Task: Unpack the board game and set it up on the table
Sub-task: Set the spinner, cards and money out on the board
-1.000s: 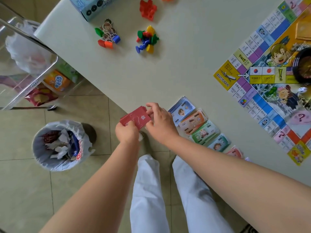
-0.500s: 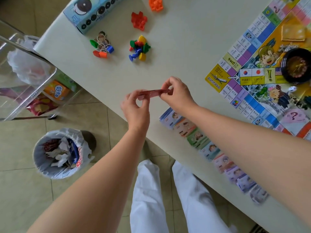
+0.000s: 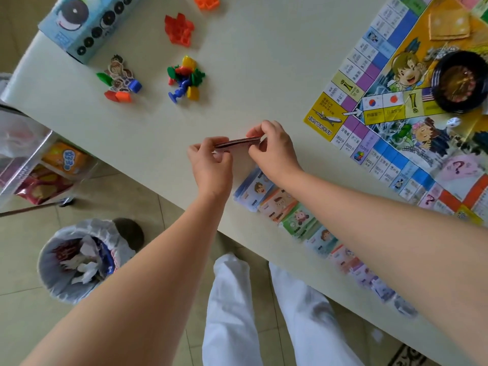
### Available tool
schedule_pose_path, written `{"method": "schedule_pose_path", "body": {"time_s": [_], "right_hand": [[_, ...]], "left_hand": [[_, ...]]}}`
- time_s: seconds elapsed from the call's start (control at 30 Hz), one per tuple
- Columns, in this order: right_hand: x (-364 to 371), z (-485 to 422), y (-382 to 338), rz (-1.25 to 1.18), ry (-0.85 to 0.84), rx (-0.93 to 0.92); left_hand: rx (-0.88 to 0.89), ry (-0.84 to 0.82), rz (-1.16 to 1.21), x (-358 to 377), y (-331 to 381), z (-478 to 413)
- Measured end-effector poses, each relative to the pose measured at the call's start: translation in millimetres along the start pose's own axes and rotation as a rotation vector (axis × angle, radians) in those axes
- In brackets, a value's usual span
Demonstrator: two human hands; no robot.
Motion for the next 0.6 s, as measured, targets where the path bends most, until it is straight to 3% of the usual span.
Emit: {"method": "schedule_pose_path", "body": {"time_s": [0.13, 0.4, 0.6], "right_hand": [[10.8, -5.0, 3.4, 0.027, -0.097, 0.047], [-21.1, -11.4, 3.5, -0.037, -0.084, 0.063], [-72.0, 7.5, 38.5, -0.045, -0.064, 0.122]], "left_hand": [[-0.009, -0.091, -0.12, 8.9, 2.6, -7.1], [0.019, -0.088, -0.188, 17.3, 23.1, -8.8], [-0.128, -0.326, -0.159, 72.7, 46.4, 19.5]]}}
Point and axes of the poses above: each hand's wrist, its own z-axis away from the middle knuckle, its own x-axis out of the palm, y = z × x, the point moved 5 cm from there along -z, towards the middle knuckle, and after that the axes turned 2 degrees about z, right-handed, at the moved point
